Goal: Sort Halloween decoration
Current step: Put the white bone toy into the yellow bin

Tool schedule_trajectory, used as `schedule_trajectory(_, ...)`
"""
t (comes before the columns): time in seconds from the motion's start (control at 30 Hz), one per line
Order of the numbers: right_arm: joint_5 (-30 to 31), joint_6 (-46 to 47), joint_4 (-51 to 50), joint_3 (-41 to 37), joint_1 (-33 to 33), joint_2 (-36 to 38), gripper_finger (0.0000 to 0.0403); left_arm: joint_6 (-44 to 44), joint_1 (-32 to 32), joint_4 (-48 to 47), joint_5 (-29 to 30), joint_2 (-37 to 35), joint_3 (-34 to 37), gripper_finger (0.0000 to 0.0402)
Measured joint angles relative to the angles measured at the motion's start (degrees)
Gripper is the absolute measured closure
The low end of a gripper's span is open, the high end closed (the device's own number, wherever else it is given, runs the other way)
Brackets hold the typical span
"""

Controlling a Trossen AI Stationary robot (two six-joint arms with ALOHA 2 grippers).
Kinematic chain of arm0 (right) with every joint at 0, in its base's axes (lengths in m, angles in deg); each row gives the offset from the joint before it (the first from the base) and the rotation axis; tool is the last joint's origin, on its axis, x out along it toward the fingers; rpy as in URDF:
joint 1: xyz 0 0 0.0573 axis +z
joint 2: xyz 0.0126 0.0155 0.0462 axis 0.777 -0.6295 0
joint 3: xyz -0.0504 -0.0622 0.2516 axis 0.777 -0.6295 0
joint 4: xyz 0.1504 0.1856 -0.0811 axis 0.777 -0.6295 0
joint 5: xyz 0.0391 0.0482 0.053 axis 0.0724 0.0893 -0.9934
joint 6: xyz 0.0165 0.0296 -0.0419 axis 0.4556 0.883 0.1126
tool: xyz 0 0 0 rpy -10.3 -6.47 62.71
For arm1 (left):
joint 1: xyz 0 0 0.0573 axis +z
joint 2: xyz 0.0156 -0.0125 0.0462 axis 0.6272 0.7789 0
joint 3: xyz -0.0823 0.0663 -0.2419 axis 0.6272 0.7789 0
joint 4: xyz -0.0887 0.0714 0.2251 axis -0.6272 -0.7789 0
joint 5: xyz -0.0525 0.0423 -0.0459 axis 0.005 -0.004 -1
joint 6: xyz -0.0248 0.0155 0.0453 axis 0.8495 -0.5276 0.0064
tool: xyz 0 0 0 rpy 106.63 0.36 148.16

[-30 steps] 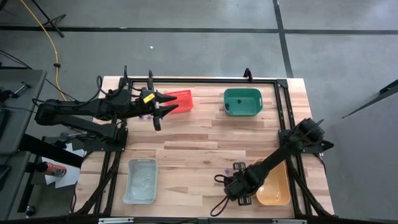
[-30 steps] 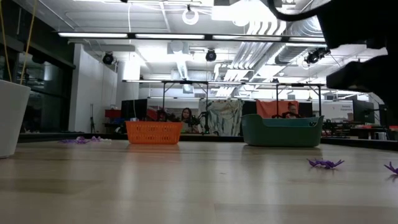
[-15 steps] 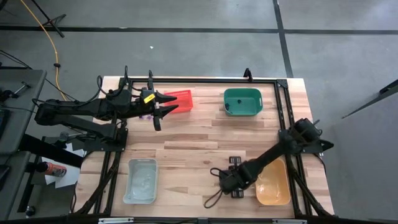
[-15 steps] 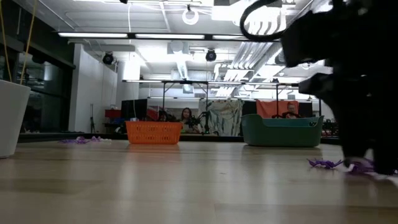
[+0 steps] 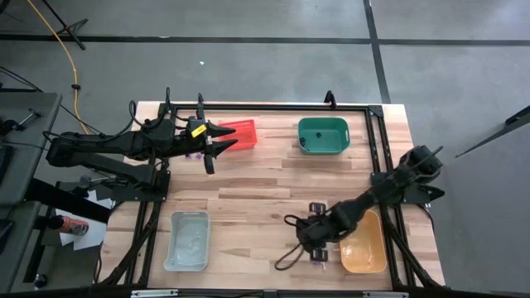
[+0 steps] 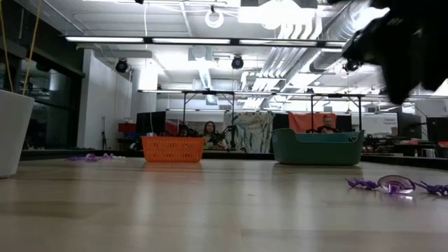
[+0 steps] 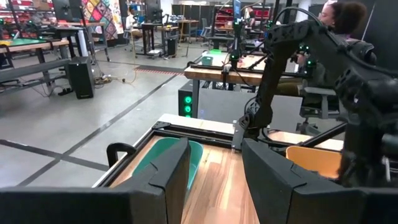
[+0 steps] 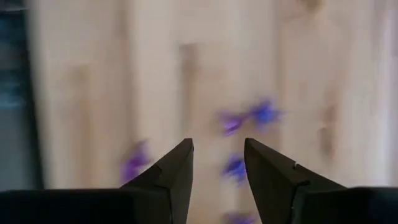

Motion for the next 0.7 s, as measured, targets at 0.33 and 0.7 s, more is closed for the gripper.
schedule_trajectory(0.33,-17.7,14.7,11.5,0.0,9.7,-1.3,0.0265,0.0,0.0,0.0,0.0,0.0,0.0,0.0265)
schedule_trajectory(0.7,-15.3,4.8,12.1,0.0,10.6,-7.3,0.0265,-2.0,0.0,0.0,0.0,0.0,0.0,0.0265)
